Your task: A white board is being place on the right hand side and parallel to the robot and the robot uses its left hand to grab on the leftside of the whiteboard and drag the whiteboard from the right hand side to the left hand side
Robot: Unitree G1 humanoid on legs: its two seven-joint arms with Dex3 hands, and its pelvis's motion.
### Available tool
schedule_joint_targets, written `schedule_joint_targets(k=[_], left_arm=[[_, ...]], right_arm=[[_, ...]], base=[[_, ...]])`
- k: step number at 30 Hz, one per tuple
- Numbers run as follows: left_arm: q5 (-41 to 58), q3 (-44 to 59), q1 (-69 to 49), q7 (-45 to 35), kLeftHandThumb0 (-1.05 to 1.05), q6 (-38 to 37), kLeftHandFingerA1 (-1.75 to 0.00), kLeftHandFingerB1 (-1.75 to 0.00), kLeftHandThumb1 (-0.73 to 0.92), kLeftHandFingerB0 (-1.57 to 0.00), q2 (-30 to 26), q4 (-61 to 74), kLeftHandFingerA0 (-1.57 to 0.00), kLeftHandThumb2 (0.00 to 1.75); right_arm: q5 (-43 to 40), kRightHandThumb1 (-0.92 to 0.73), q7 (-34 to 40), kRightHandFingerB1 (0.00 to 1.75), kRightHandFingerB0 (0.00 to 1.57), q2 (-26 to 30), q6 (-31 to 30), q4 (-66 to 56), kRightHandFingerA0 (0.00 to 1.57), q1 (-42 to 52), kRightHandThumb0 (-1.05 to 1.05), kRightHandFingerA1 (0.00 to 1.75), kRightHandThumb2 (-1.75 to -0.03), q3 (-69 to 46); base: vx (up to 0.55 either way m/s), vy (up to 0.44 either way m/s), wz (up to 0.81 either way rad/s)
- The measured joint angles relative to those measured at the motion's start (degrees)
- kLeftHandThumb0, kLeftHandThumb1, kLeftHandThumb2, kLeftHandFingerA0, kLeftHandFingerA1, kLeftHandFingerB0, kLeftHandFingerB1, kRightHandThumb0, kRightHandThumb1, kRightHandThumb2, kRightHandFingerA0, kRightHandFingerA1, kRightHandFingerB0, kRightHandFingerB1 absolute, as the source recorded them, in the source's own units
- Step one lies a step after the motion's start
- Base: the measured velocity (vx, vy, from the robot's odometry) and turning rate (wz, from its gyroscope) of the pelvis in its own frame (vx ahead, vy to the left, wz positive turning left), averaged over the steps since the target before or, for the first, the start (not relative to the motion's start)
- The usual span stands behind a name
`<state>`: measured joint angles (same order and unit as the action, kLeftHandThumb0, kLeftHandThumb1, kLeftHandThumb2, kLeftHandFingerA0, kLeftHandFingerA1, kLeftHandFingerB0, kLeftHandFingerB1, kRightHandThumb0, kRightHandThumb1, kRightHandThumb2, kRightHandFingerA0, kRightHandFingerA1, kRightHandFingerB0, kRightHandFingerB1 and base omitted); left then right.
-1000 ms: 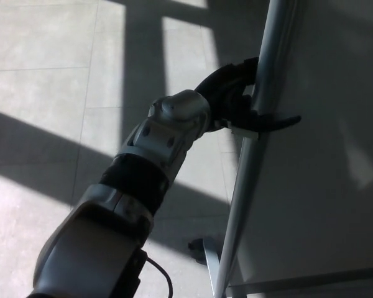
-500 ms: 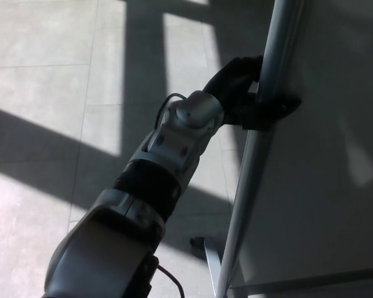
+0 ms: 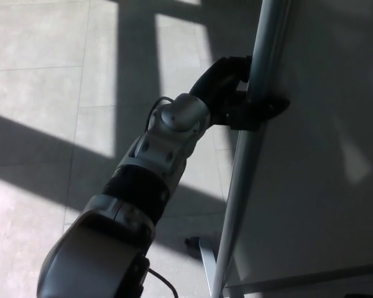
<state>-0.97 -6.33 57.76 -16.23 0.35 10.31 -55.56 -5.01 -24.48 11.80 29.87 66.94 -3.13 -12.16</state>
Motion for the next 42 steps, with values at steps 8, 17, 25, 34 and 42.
schedule_joint_targets(k=[8, 17, 25, 34, 42], left_arm=[[0.81, 0.0, -3.16, -5.82, -0.09, -1.01, -0.88, -0.7, 0.66, -0.97, -3.49, 4.37, -0.98, 0.69], [2.79, 0.64, -7.36, -14.44, -0.11, 0.21, -0.86, -0.7, 0.64, -0.99, -10.71, 10.11, -1.01, 0.77], [5.23, 3.41, -8.64, -21.77, -0.16, 0.65, -0.83, -0.67, 0.69, -0.94, -17.96, 9.77, -1.04, 0.61], [6.83, 5.43, -11.24, -26.87, -0.06, 1.22, -0.84, -0.74, 0.78, -0.93, -25.42, 11.52, -1.0, 0.63], [7.06, 6.49, -14.84, -28.14, -0.13, 1.77, -0.88, -0.76, 0.74, -0.85, -31.54, 15.99, -0.95, 0.61]], right_arm=[[0.06, -0.72, -0.01, 0.82, 0.41, 0.07, -0.07, -0.22, 0.48, -0.14, -0.71, 1.04, -0.71, 0.16], [0.02, -0.72, -0.16, 0.87, 0.41, 1.11, -0.03, -0.22, 0.47, -0.41, -0.66, 1.08, -0.76, 0.08], [0.13, -0.73, -0.12, 0.83, 0.38, 1.31, 0.0, -0.13, 0.44, -0.36, -0.7, 1.04, -0.72, 0.25], [0.06, -0.73, -0.4, 0.79, 0.35, 1.39, -0.02, 0.06, 0.44, -0.28, -0.71, 1.05, -0.7, 0.15], [0.1, -0.74, -0.41, 0.83, 0.37, 1.58, 0.0, 0.04, 0.46, -0.19, -0.7, 1.09, -0.72, 0.25]], base=[[0.0, 0.0, 0.0], [0.0, 0.0, 0.0], [0.0, 0.0, 0.0], [0.0, 0.0, 0.0], [0.0, 0.0, 0.0]])
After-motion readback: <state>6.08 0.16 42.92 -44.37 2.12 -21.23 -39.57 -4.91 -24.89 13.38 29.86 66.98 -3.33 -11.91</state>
